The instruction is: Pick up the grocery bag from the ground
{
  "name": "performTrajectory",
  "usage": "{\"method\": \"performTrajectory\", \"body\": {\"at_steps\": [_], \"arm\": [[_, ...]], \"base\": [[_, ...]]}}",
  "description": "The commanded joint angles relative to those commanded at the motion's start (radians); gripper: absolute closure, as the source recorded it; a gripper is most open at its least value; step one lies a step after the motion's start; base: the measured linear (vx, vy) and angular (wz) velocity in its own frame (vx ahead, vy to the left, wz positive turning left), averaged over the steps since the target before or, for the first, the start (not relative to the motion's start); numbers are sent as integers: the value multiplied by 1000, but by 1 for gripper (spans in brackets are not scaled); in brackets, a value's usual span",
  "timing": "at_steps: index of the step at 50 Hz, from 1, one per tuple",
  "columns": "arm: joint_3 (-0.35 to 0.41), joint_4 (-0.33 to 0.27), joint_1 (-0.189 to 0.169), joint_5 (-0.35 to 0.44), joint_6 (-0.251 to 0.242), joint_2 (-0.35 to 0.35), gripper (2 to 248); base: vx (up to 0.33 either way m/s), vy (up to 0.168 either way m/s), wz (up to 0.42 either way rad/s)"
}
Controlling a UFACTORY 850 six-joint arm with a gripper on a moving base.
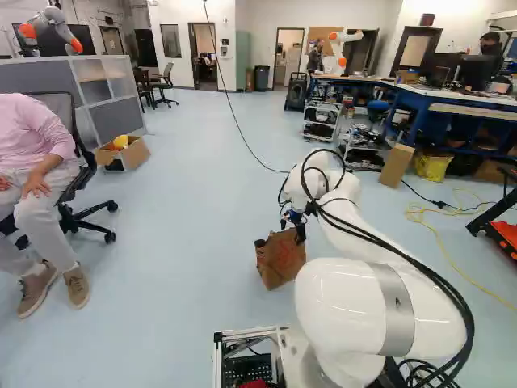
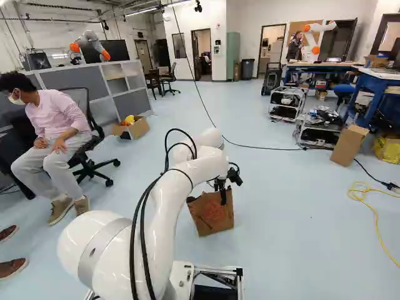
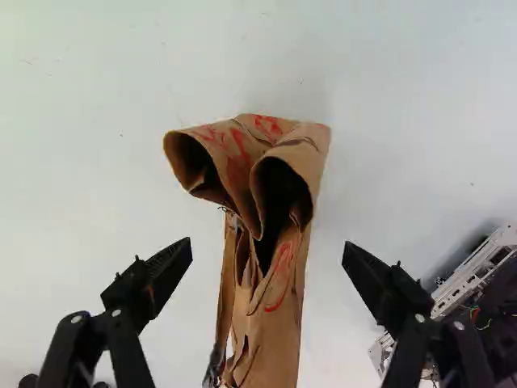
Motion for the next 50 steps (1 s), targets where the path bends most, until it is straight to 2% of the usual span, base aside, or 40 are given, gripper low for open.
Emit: {"method": "performTrajectory", "body": {"at_steps": [15,16,20,21,25,26,31,32,36,37,41,42,47,48,50], "arm": [[0,0,0,0,0,0,3],[0,0,0,0,0,0,16],[0,0,0,0,0,0,16],[0,0,0,0,0,0,54],[0,0,0,0,0,0,54],[0,0,0,0,0,0,92],[0,0,0,0,0,0,92],[0,0,0,0,0,0,131],[0,0,0,0,0,0,131],[0,0,0,0,0,0,170],[0,0,0,0,0,0,170],[0,0,0,0,0,0,208],[0,0,0,0,0,0,208],[0,0,0,0,0,0,224],[0,0,0,0,0,0,224]], "base": [[0,0,0],[0,0,0],[0,0,0],[0,0,0],[0,0,0],[0,0,0],[0,0,0],[0,0,0],[0,0,0],[0,0,0],[0,0,0],[0,0,0],[0,0,0],[0,0,0],[0,0,0]]}}
